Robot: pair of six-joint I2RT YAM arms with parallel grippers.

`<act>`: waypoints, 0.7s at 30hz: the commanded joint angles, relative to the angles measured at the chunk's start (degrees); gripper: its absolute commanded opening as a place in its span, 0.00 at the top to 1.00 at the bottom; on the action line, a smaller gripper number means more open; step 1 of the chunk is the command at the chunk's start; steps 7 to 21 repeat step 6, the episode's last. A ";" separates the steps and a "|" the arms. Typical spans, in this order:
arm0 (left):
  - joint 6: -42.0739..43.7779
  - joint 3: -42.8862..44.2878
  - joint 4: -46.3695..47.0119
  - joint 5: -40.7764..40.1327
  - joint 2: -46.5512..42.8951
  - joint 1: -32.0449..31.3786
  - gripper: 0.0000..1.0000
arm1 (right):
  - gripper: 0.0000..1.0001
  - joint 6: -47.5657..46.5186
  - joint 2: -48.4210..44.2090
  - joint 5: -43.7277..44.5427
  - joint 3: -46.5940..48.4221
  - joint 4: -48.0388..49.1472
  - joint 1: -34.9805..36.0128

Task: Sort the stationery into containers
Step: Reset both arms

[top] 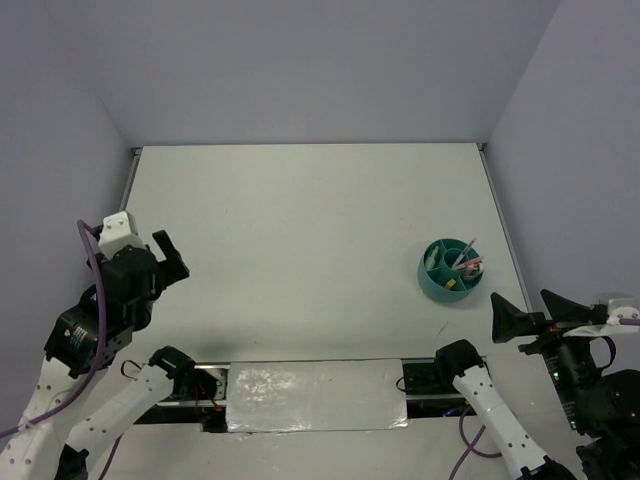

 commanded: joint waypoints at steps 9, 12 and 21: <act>2.24 -0.27 2.20 1.50 -1.95 0.22 0.01 | 0.00 -0.36 1.37 0.50 -0.95 2.93 0.45; 2.24 -0.27 2.20 1.50 -1.95 0.22 0.01 | 0.00 -0.36 1.37 0.50 -0.95 2.93 0.45; 2.24 -0.27 2.20 1.50 -1.95 0.22 0.01 | 0.00 -0.36 1.37 0.50 -0.95 2.93 0.45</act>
